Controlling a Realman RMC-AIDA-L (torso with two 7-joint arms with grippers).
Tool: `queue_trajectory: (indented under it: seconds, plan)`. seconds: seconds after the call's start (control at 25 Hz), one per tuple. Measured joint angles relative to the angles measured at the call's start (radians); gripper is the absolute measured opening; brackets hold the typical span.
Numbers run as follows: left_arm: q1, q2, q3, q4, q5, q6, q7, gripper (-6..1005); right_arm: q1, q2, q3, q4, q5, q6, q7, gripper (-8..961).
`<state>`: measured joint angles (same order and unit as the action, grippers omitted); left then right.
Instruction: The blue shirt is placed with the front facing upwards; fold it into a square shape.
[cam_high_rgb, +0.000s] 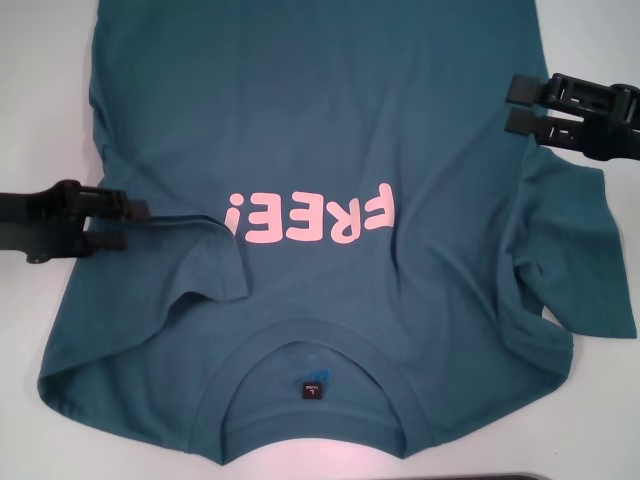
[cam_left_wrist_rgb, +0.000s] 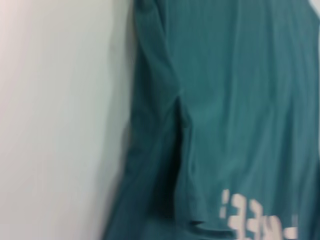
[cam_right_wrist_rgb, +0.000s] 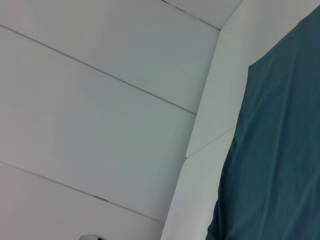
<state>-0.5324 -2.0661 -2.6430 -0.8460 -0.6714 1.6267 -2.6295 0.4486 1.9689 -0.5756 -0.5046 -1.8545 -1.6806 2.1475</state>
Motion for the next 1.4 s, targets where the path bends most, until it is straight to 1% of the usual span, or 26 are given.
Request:
queue_trajectory:
  seconds: [0.12, 0.2, 0.52, 0.8, 1.0, 1.16, 1.2, 1.24, 1.28, 1.32, 1.4]
  plan:
    - [0.000, 0.020, -0.013, 0.024, -0.043, 0.036, 0.014, 568, 0.000, -0.001, 0.001, 0.000, 0.000, -0.003, 0.001, 842]
    - [0.004, 0.024, -0.016, 0.026, -0.049, 0.026, 0.005, 568, 0.000, -0.001, 0.001, 0.000, 0.000, -0.003, 0.001, 842]
    - [0.002, 0.017, 0.003, 0.036, -0.022, -0.043, -0.035, 568, 0.001, -0.003, 0.003, -0.003, 0.000, -0.004, 0.003, 840]
    - [-0.017, 0.016, 0.081, 0.088, -0.021, -0.127, -0.060, 569, -0.002, -0.004, 0.002, -0.001, 0.000, -0.009, 0.003, 838]
    - [-0.022, 0.015, 0.086, 0.097, -0.025, -0.139, -0.062, 569, -0.010, -0.004, 0.000, 0.000, 0.000, -0.011, 0.003, 837]
    - [-0.042, -0.011, 0.086, 0.100, -0.029, -0.174, -0.054, 569, -0.012, -0.004, 0.001, 0.000, 0.000, -0.011, 0.003, 835]
    - [-0.042, -0.011, 0.086, 0.100, -0.029, -0.174, -0.054, 569, -0.012, -0.004, 0.000, 0.000, 0.000, -0.011, 0.003, 835]
    - [-0.063, -0.037, 0.085, 0.098, -0.038, -0.192, -0.042, 569, -0.012, -0.004, -0.002, 0.000, 0.000, -0.011, 0.003, 835]
    - [-0.065, -0.040, 0.084, 0.096, -0.043, -0.193, -0.037, 569, -0.011, -0.004, -0.003, 0.000, 0.000, -0.011, 0.003, 835]
    - [-0.071, -0.051, 0.083, 0.088, -0.065, -0.187, -0.023, 569, -0.011, -0.003, -0.004, 0.000, 0.000, -0.011, 0.003, 834]
    - [-0.078, -0.066, 0.084, 0.069, -0.139, -0.142, 0.023, 569, -0.010, -0.003, -0.004, 0.000, 0.000, -0.012, 0.003, 834]
